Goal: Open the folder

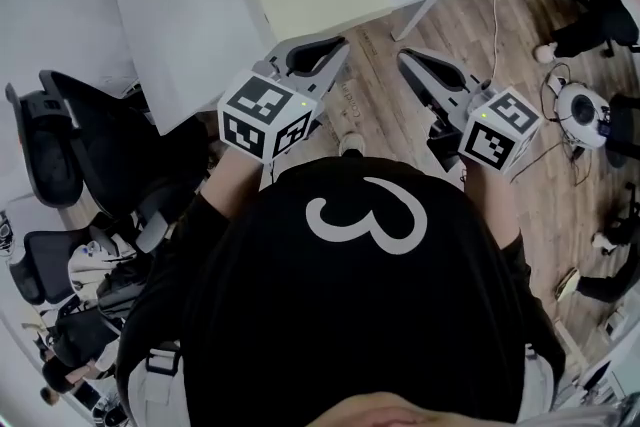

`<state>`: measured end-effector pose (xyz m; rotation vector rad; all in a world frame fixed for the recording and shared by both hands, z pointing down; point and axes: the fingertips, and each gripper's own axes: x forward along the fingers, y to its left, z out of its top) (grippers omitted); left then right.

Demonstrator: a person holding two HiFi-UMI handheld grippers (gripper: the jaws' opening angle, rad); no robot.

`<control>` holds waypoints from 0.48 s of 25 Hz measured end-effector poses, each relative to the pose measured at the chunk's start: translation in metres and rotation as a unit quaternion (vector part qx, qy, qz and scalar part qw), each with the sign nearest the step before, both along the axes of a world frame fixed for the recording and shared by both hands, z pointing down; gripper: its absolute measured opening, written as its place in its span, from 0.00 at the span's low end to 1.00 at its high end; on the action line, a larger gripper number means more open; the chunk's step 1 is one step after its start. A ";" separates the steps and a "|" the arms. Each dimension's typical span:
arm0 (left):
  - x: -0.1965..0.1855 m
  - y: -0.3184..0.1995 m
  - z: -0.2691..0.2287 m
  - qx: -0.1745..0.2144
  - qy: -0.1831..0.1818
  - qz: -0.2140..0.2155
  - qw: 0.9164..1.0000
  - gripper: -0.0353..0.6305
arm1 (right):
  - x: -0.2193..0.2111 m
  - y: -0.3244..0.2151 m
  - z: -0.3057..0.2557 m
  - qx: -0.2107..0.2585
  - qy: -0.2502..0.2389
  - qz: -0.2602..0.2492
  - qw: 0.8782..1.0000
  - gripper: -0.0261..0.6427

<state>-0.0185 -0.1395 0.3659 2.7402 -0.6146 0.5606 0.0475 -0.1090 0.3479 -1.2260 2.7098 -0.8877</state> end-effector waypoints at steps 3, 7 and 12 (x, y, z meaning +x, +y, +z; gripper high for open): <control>0.003 -0.011 0.010 -0.001 -0.018 -0.002 1.000 0.08 | 0.002 -0.008 0.003 -0.004 -0.002 -0.003 1.000 0.07; 0.014 -0.023 0.024 0.000 -0.044 -0.006 0.999 0.08 | 0.016 -0.017 0.012 -0.015 -0.007 -0.011 1.000 0.07; 0.028 -0.040 0.042 0.000 -0.079 -0.020 0.997 0.08 | 0.039 -0.033 0.027 -0.032 -0.016 -0.022 0.999 0.07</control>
